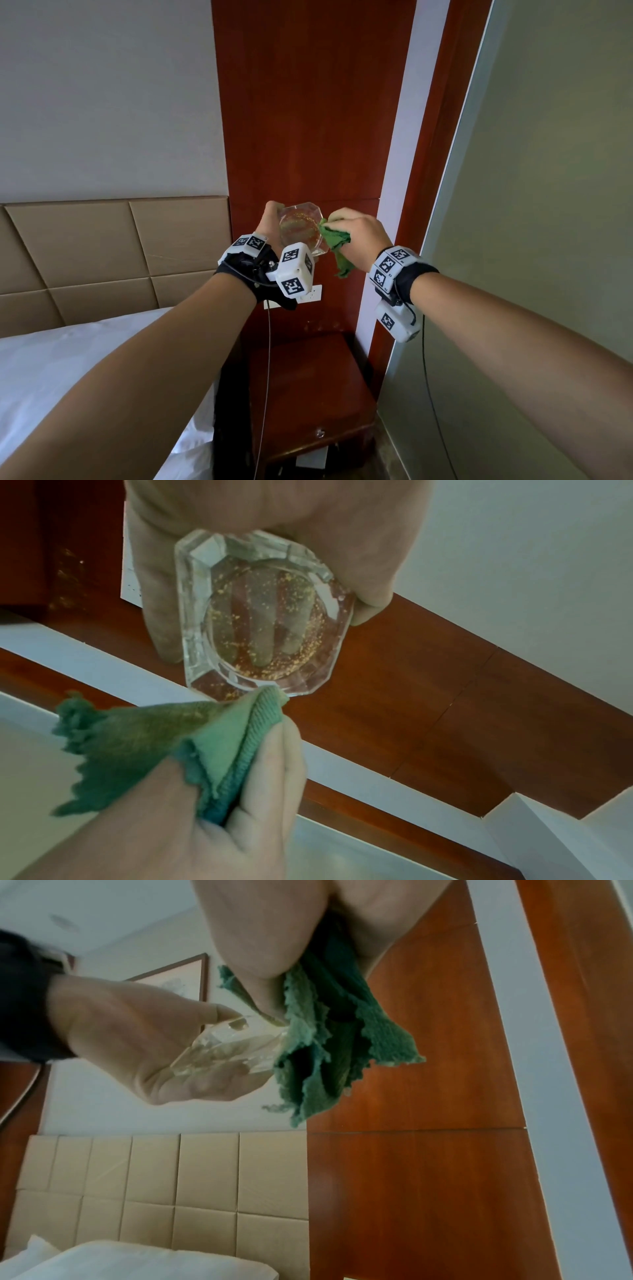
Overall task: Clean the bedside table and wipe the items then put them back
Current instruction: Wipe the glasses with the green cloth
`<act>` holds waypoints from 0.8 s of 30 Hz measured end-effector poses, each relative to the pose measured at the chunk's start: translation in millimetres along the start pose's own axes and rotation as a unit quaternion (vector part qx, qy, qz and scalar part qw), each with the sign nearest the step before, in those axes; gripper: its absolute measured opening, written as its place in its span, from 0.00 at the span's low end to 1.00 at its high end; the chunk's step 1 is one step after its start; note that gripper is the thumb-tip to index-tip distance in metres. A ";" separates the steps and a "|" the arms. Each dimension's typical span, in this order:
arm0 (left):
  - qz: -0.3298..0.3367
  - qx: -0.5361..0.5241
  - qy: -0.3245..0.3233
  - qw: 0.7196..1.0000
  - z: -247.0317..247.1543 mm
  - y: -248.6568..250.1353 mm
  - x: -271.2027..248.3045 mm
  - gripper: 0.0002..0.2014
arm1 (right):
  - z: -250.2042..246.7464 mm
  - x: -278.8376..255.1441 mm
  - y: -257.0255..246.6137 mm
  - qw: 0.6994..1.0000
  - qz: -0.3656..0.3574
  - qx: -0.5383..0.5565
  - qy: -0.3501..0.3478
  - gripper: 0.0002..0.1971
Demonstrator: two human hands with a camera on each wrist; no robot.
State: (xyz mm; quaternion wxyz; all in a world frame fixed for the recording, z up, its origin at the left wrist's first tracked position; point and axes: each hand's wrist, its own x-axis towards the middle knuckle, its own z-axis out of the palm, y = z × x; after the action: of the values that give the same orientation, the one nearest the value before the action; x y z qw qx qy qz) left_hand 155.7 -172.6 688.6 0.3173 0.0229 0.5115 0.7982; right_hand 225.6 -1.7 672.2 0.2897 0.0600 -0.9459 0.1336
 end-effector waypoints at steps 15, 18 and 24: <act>-0.002 -0.075 0.054 0.996 14.0 -14.2 2.9 0.22 | 3.8 -14.0 9.7 0.999 -0.016 0.019 -0.044 0.16; -0.008 -0.086 0.058 0.995 11.4 -13.7 4.1 0.21 | 1.2 -13.8 10.5 0.998 -0.021 0.020 -0.062 0.09; 0.012 -0.106 0.032 0.994 11.6 -7.4 5.6 0.20 | 2.4 -2.4 11.4 0.997 0.026 0.043 0.052 0.15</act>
State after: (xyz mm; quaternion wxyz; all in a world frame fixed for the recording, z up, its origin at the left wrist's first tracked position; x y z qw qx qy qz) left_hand 159.0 -158.2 686.3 0.2922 -0.0301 0.4338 0.8518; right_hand 224.1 8.6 666.5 0.3316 0.0408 -0.9242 0.1848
